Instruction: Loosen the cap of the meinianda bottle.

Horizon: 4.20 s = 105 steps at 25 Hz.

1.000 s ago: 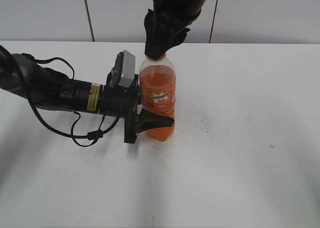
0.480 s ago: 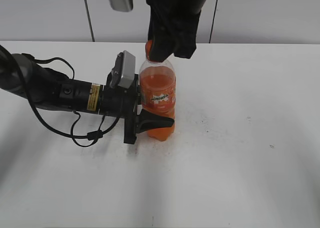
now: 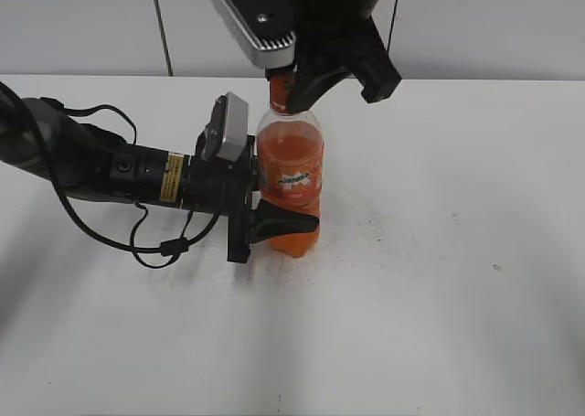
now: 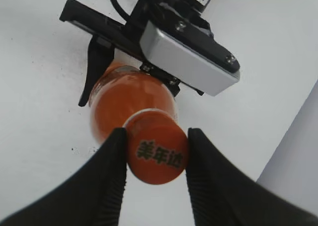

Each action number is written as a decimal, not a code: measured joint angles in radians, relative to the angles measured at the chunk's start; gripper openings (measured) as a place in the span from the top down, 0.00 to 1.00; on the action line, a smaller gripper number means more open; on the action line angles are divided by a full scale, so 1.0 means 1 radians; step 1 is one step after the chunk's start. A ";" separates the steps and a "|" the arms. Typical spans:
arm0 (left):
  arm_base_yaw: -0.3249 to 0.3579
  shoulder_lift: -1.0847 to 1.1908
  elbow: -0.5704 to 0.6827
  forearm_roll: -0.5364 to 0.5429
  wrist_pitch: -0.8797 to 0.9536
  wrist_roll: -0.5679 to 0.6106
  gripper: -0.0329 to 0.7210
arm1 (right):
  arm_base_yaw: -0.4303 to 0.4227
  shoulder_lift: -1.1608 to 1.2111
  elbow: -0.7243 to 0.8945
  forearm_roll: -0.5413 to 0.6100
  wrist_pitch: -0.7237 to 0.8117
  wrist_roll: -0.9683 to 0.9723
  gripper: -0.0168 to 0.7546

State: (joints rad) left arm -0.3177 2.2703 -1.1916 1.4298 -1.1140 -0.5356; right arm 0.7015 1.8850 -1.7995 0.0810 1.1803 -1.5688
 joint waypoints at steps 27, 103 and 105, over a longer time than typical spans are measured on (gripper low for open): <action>-0.004 -0.002 0.000 -0.002 0.002 0.005 0.45 | 0.000 -0.020 0.006 -0.009 0.013 -0.101 0.62; -0.003 -0.002 0.000 -0.006 0.007 -0.023 0.45 | 0.001 -0.063 -0.035 -0.032 0.031 -0.742 0.63; -0.003 -0.002 0.000 -0.006 0.007 -0.024 0.45 | 0.001 -0.063 -0.068 -0.032 0.031 -0.600 0.63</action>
State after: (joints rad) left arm -0.3202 2.2684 -1.1916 1.4236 -1.1069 -0.5594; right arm 0.7027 1.8221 -1.8671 0.0490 1.2114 -2.1686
